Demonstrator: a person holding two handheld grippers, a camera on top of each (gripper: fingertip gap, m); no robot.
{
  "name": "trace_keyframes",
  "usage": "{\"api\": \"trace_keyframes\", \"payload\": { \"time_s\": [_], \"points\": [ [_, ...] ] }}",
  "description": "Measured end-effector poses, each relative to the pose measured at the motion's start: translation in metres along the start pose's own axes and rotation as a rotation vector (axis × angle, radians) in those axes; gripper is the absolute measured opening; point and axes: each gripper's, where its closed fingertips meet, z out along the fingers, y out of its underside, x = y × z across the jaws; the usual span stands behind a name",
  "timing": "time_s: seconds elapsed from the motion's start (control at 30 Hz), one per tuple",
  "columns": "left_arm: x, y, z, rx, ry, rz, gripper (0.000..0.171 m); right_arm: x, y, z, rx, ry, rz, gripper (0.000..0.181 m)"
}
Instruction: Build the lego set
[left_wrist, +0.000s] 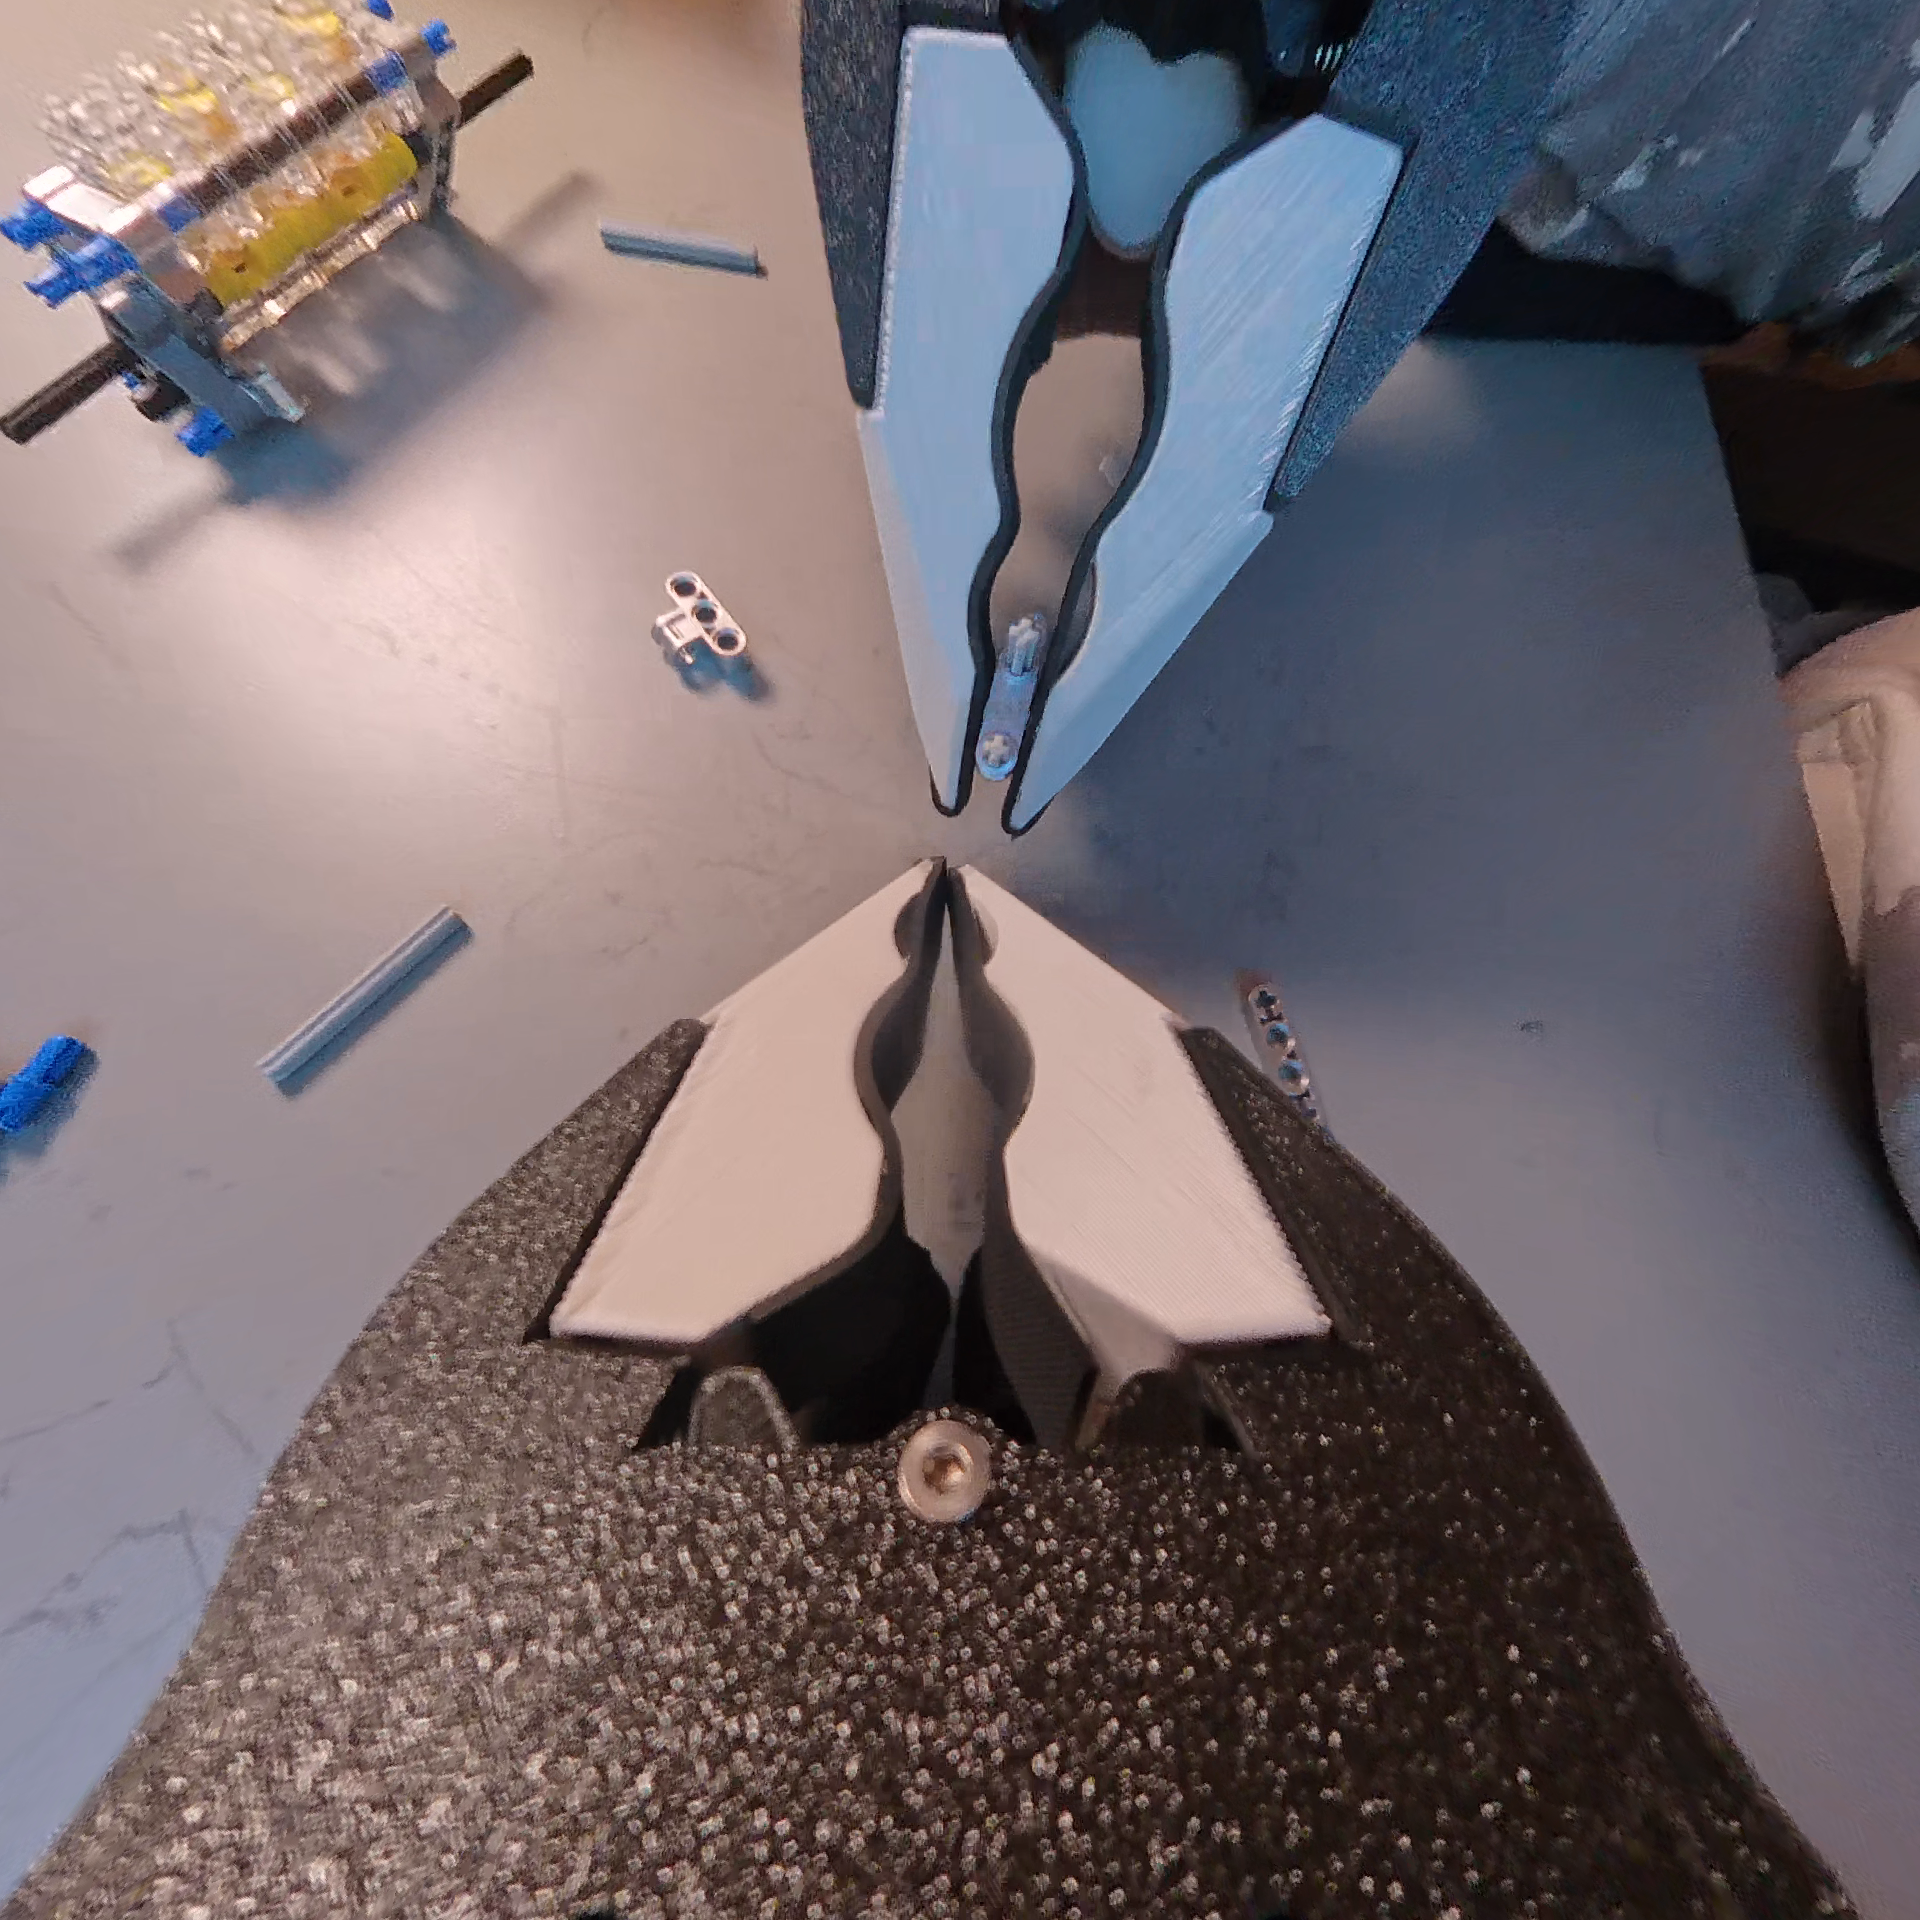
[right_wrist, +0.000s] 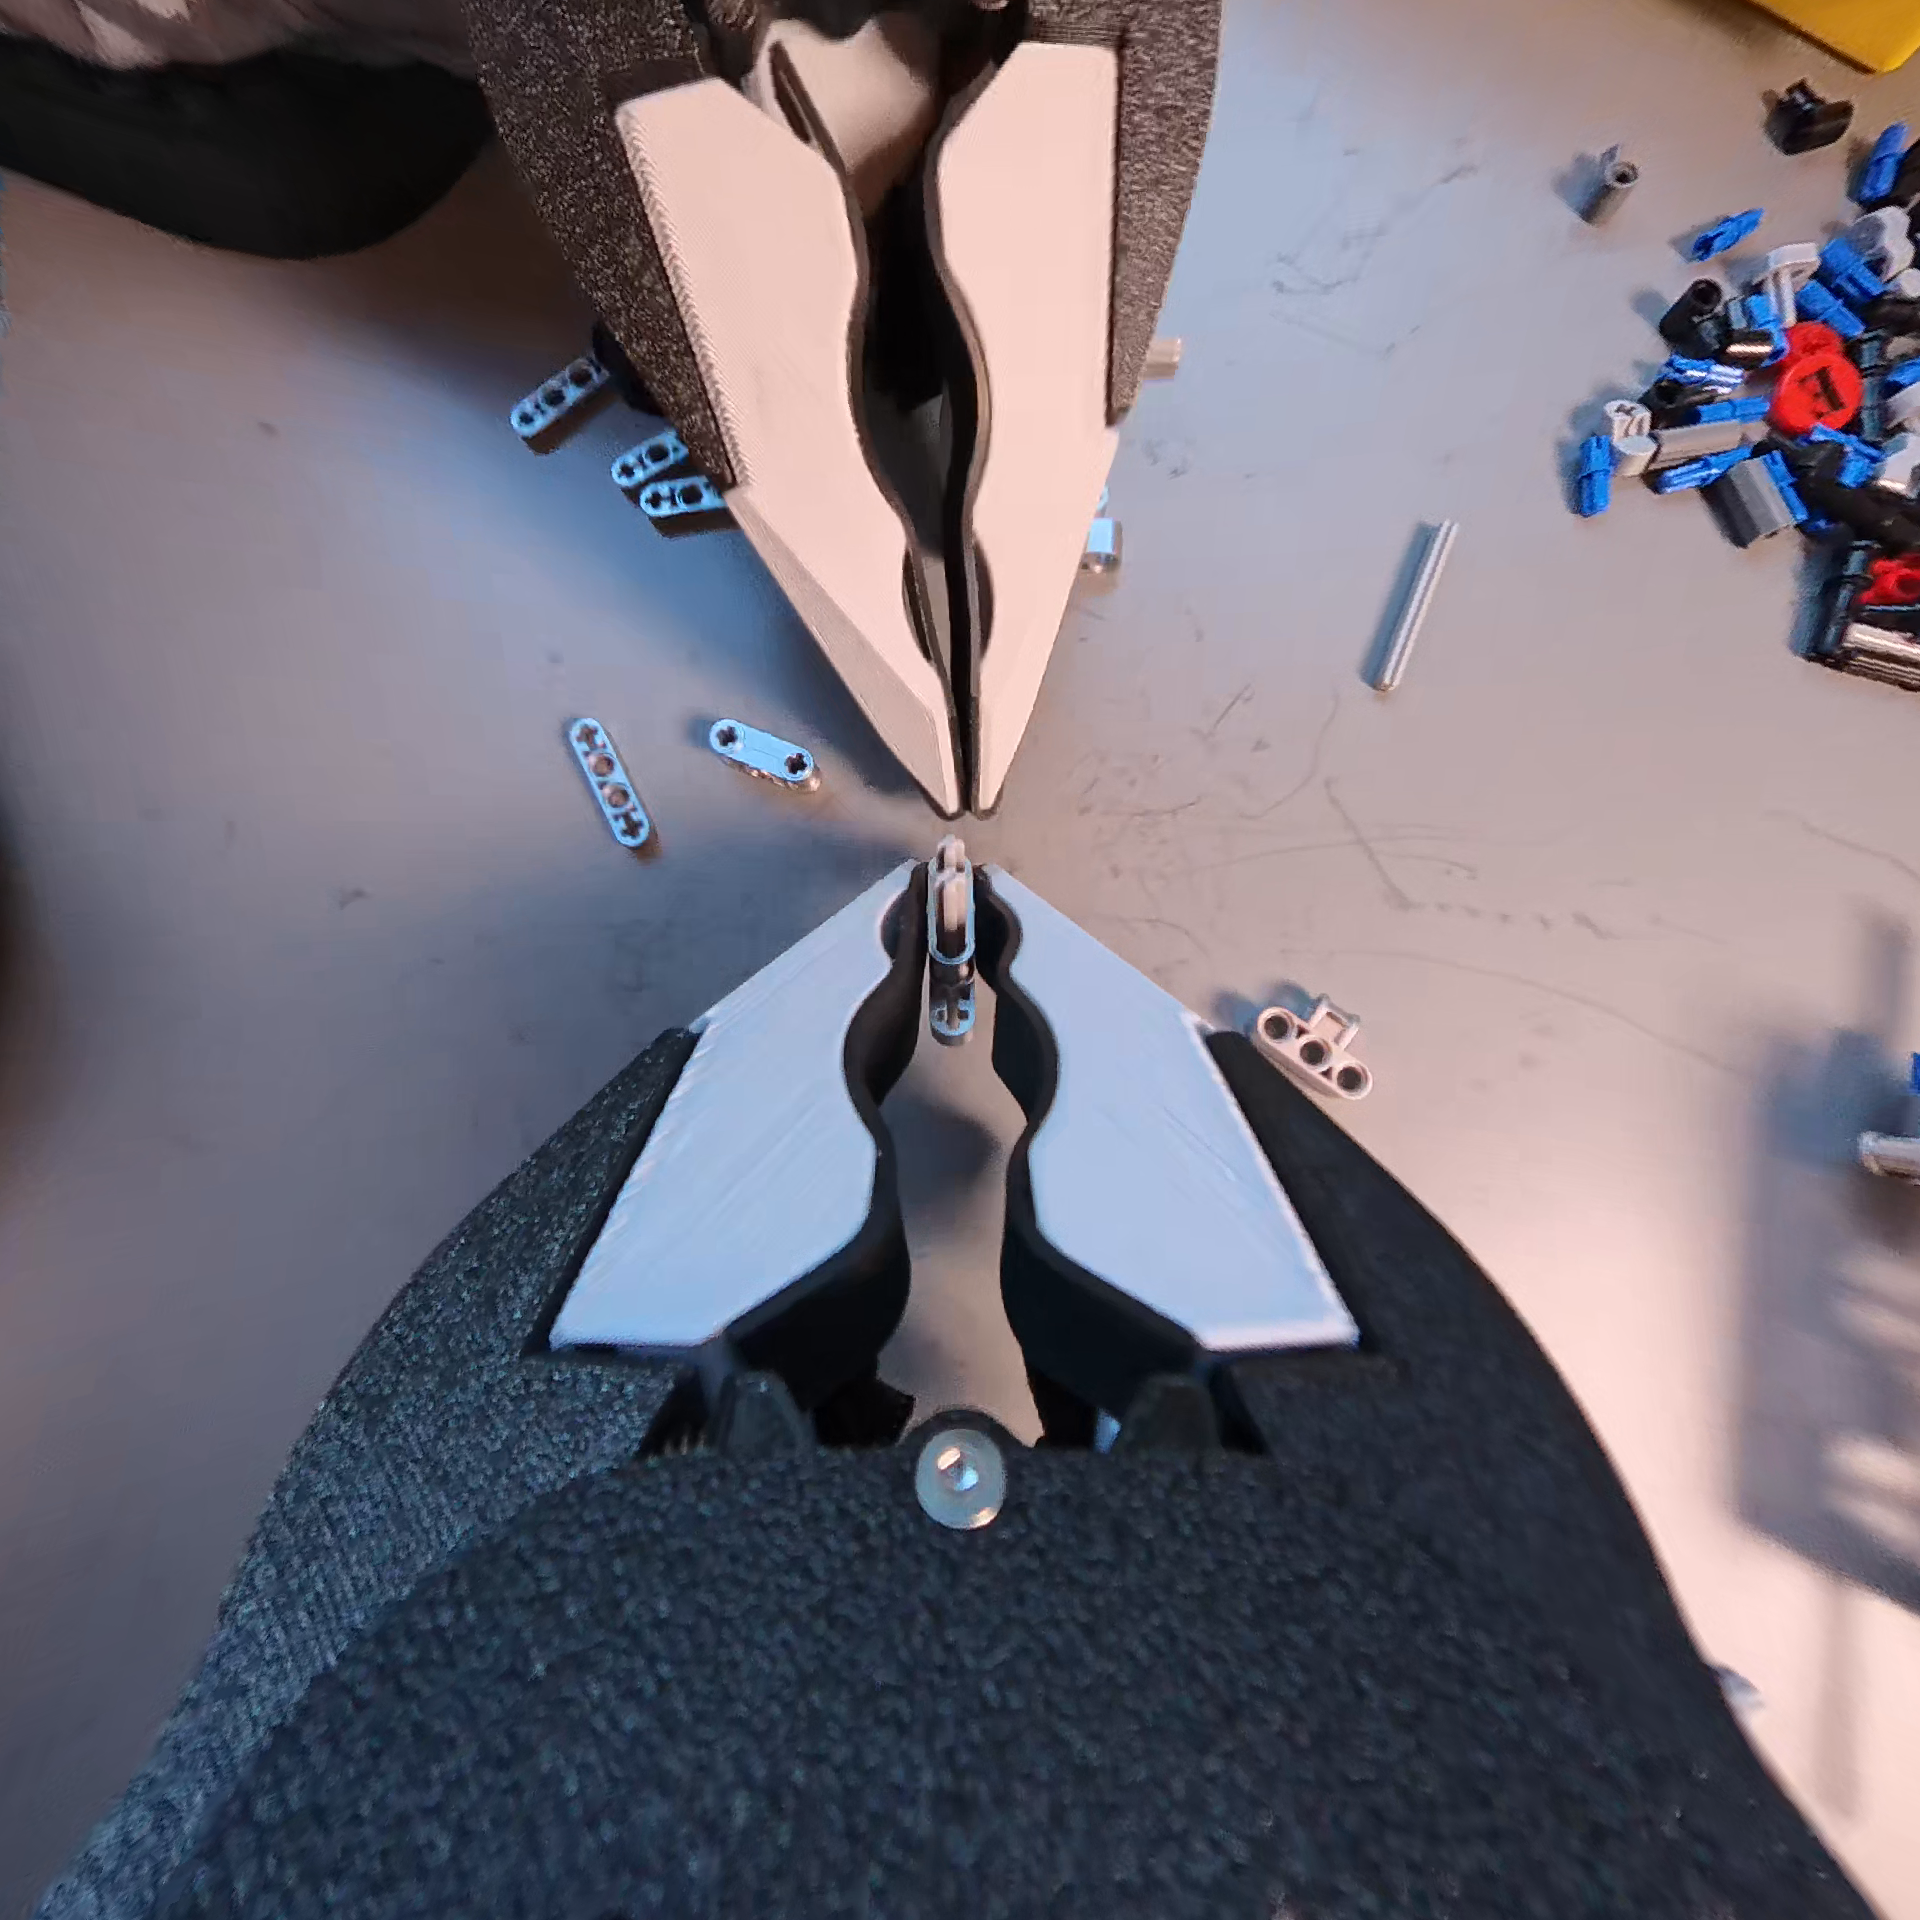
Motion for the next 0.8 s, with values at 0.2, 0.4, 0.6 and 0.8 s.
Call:
{"api": "trace_keyframes", "payload": {
  "time_s": [0.2,0.4,0.6,0.8],
  "points": [
    [0.005,-0.032,-0.025,0.252,0.102,-0.123,0.015,-0.008,-0.045,-0.04,0.418,-0.266,0.301,0.006],
    [0.011,-0.065,-0.047,0.462,0.088,-0.143,0.019,0.018,-0.082,-0.098,0.879,-0.594,0.73,0.004],
    [0.012,-0.086,-0.053,0.607,0.131,-0.297,0.019,0.019,-0.089,-0.093,0.933,-0.639,0.79,0.004],
    [0.003,-0.09,-0.06,0.687,0.15,-0.422,0.012,0.011,-0.097,-0.074,0.911,-0.475,0.645,0.004]
  ]
}}
